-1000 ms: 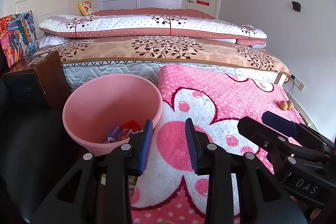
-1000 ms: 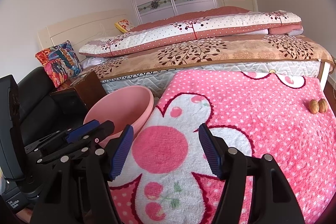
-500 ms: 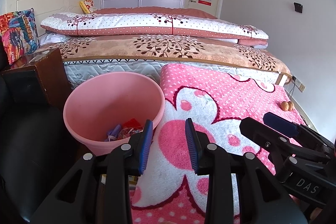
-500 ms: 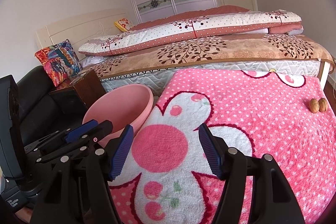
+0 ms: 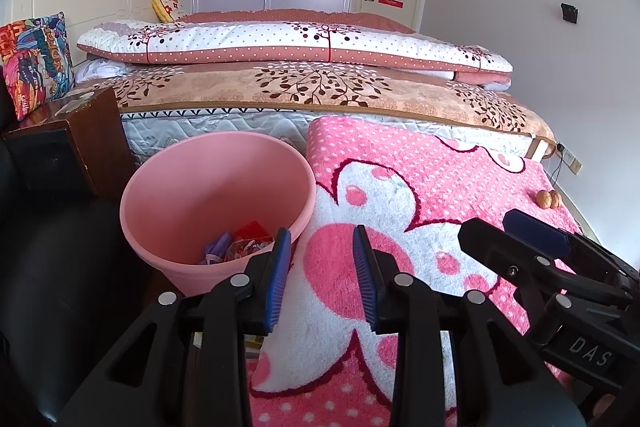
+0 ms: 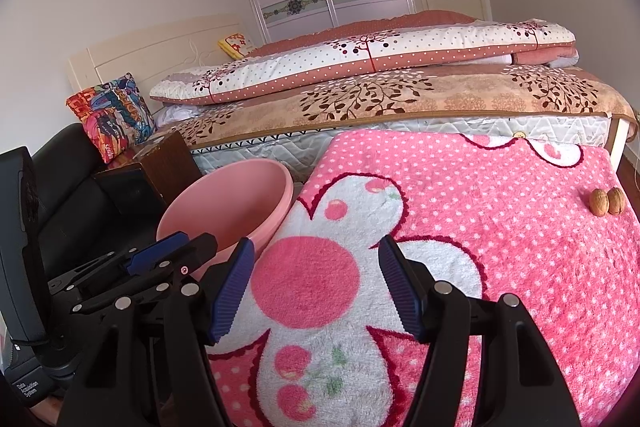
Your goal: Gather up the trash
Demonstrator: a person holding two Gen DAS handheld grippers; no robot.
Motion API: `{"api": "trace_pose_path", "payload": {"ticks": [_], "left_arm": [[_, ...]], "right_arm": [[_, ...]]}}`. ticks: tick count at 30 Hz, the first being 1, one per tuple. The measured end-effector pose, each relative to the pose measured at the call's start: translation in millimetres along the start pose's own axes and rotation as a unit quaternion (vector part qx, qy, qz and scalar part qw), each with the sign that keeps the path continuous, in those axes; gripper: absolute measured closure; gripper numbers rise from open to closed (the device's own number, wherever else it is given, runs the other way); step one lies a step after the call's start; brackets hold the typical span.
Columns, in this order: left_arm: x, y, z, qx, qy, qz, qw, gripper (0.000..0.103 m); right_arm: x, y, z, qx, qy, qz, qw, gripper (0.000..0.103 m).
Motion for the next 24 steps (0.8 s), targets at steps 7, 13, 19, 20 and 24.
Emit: {"api": "trace_pose_path", "payload": {"ticks": [7, 13, 19, 20, 24], "left_arm": [[0.0, -0.4, 0.4, 0.001, 0.000, 0.001, 1.0000, 0.070], [0.0, -0.6, 0.4, 0.001, -0.001, 0.001, 1.0000, 0.070], [0.0, -2.4, 1.2, 0.001, -0.002, 0.001, 1.0000, 0.070], [-0.4, -2.2, 0.8, 0.001, -0.003, 0.001, 1.0000, 0.070], [-0.1, -2.9, -1.6, 0.000, -0.006, 0.001, 1.0000, 0.070]], "right_arm": [[-1.4, -0.7, 0.3, 0.001, 0.000, 0.003, 1.000, 0.039], [-2.0, -0.8, 0.4, 0.002, 0.000, 0.005, 1.000, 0.039], [-1.6, -0.6, -0.2, 0.001, -0.002, 0.002, 1.000, 0.039], [-1.6, -1.0, 0.1, 0.001, -0.002, 0.002, 1.000, 0.039], [-1.7, -1.5, 0.0, 0.002, -0.001, 0.003, 1.000, 0.039]]}}
Point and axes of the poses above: each gripper's, at about its wrist camera, not at the fingertips, and x roughly against the way its jaws point, z to its left, y to its top, the point moved 8 cm from there along -x, roughly the way its jaws point, and after that the axes turned 1 degree about -x, right-handed, at the moved point
